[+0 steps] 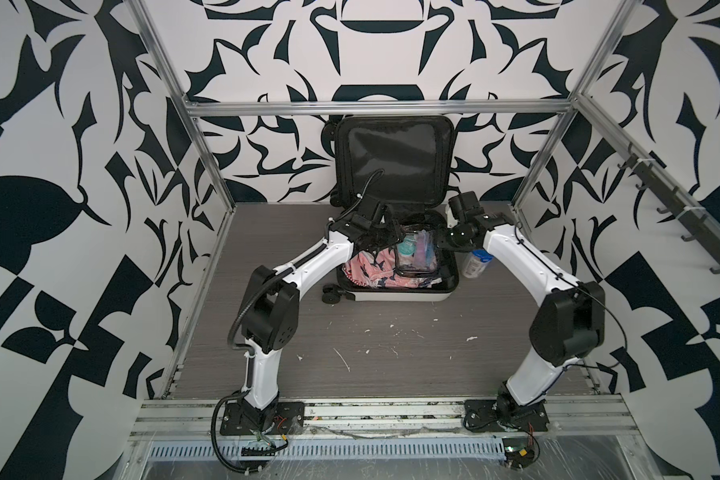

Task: Pack the luggage
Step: 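Grasp the blue-lidded container with the right gripper while the left gripper withdraws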

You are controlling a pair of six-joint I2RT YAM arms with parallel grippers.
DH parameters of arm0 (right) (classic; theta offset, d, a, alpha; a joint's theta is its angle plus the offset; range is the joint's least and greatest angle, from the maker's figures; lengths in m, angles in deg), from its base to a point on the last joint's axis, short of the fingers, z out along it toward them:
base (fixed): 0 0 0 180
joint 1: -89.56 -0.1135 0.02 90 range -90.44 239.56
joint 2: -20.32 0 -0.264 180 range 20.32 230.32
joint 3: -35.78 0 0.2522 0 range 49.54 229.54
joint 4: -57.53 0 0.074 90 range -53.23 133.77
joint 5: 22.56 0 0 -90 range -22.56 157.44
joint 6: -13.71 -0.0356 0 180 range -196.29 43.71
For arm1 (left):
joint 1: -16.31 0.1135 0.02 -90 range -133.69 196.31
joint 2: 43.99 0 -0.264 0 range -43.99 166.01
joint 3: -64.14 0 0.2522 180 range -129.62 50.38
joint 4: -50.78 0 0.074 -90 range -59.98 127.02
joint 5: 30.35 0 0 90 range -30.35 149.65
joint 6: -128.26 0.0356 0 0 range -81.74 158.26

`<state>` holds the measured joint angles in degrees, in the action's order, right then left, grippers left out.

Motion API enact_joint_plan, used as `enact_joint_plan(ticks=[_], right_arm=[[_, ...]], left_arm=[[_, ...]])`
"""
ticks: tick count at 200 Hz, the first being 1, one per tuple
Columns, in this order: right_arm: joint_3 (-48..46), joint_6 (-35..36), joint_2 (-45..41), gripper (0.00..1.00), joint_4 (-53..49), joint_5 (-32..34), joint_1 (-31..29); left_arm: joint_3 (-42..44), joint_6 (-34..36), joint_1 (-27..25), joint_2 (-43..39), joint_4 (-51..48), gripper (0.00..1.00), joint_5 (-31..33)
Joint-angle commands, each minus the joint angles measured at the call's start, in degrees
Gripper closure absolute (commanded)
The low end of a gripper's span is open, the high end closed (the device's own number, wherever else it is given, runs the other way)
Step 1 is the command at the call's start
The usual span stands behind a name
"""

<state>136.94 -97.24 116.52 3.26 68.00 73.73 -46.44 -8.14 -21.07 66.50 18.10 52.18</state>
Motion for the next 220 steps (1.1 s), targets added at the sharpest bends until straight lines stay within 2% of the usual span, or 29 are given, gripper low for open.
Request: enact_joint_plan(ticks=[1, 29, 30, 31, 32, 33, 36, 52, 54, 57, 61, 79, 93, 119, 144, 165, 220], right_arm=[[1.73, 1.62, -6.26, 0.41, -1.64, 3.07, -0.31], [2.38, 5.79, -10.52, 0.3, -5.3, 8.99, 0.16], [2.4, 5.95, -10.56, 0.3, -5.42, 9.14, 0.22], [2.42, 6.06, -10.71, 0.29, -5.57, 9.26, 0.25], [2.42, 6.21, -10.74, 0.29, -5.73, 9.45, 0.31], [2.47, 6.37, -10.8, 0.29, -5.86, 9.54, 0.38], [2.51, 6.83, -11.12, 0.28, -6.26, 9.89, 0.63], [2.12, 8.6, -11.88, 0.25, -7.66, 12.13, 2.25], [2.04, 8.81, -11.97, 0.18, -7.74, 12.24, 2.51], [1.77, 9.04, -12.1, 0.04, -7.87, 12.34, 2.94], [1.46, 9.34, -12.17, 0.01, -7.92, 12.34, 3.62], [1.01, 9.92, -10.95, 0.02, -8.99, 11.05, 7.34], [1.33, 9.93, -8.96, 0.02, -10.01, 7.34, 10.02], [1.2, 10.01, -5.86, 0.01, -9.72, 6.73, 12.09], [1.79, 10.07, -2.69, 0.01, -9.03, 5.9, 13.68], [2.53, 10.9, -0.32, 0.01, -8.8, 4.65, 14.37], [5.87, 12.59, 4.49, 0.01, -9.62, 5.28, 14.94]], left_arm=[[2.64, 2.45, 0.3, -5.14, -0.76, 0.47, 2.55], [7.17, 6.41, 0.28, -12.97, -0.96, 0.35, 4.7], [7.39, 6.62, 0.29, -13.3, -1.0, 0.33, 4.85], [7.54, 6.73, 0.29, -13.65, -1.15, 0.27, 4.93], [7.75, 6.79, 0.29, -13.95, -1.27, 0.15, 5.01], [7.9, 6.95, 0.3, -14.28, -1.41, 0.07, 5.05], [8.48, 7.44, 0.24, -15.06, -1.7, 0.0, 5.46], [11.57, 9.54, 0.24, -20.11, -3.71, 0.01, 7.26], [12.02, 9.82, 0.26, -20.73, -3.92, 0.01, 7.39], [12.79, 10.05, 0.28, -21.7, -4.12, 0.01, 7.67], [13.82, 10.39, 0.3, -23.14, -4.46, 0.01, 7.93], [20.04, 10.76, 0.24, -29.32, -4.91, 0.01, 8.88], [25.34, 10.17, 0.21, -33.72, -5.26, 0.01, 9.28], [36.6, 5.34, 0.22, -41.85, -3.65, 0.01, 9.64], [44.68, 1.47, 0.21, -46.11, -1.21, 0.01, 9.13], [46.11, 1.12, 0.21, -46.5, -1.0, 0.01, 8.49], [43.61, 2.18, 0.23, -42.53, 0.3, 0.01, 6.5]])
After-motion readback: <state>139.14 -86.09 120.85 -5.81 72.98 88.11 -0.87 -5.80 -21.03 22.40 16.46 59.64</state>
